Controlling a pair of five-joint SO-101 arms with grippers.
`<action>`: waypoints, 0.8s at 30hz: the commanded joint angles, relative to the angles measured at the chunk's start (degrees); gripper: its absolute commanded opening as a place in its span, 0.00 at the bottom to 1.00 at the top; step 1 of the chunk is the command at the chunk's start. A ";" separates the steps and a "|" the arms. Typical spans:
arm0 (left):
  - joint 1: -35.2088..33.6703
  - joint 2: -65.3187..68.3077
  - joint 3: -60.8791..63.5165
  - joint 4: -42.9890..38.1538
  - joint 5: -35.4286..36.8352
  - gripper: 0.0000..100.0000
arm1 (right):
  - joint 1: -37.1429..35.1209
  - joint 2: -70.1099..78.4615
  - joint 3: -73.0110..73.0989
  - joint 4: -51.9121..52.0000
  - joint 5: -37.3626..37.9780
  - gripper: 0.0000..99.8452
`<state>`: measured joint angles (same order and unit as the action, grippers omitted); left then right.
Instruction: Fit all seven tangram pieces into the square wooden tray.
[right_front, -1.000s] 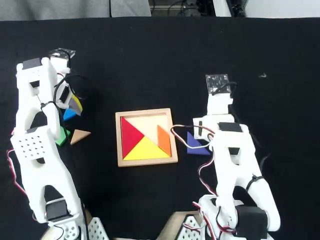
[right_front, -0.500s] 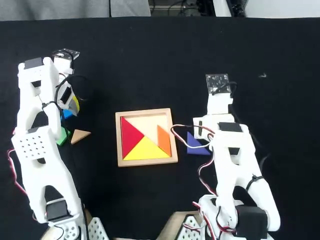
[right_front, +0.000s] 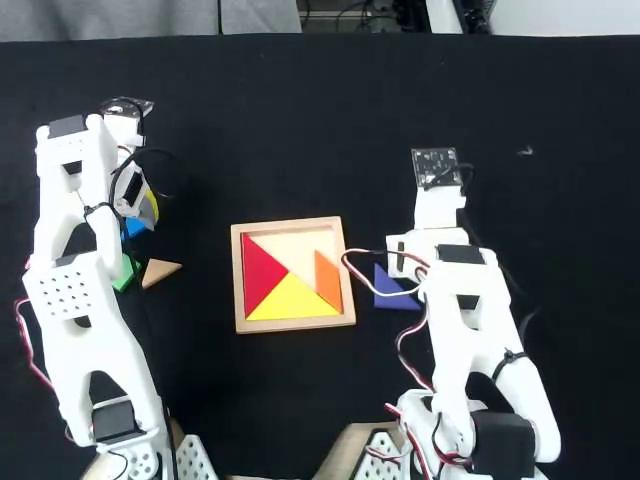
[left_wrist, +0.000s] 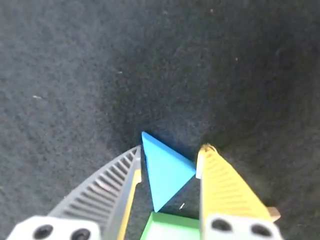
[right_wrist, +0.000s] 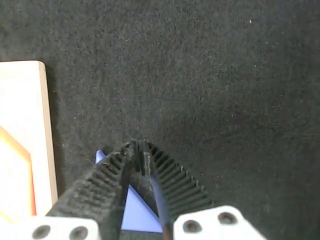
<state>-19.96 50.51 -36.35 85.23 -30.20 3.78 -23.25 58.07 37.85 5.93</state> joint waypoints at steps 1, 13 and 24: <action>-1.01 -0.35 -1.63 0.26 0.88 0.18 | 0.62 -0.13 -0.31 -1.14 0.09 0.01; -0.92 -0.79 -2.15 3.34 4.84 0.18 | 0.62 -0.13 -0.31 -1.05 0.09 0.01; 0.31 -0.62 -2.24 2.90 4.84 0.18 | 0.62 -0.13 -0.31 -1.05 0.09 0.01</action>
<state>-19.96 50.59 -36.97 87.69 -25.80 3.78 -23.25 58.07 37.85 5.93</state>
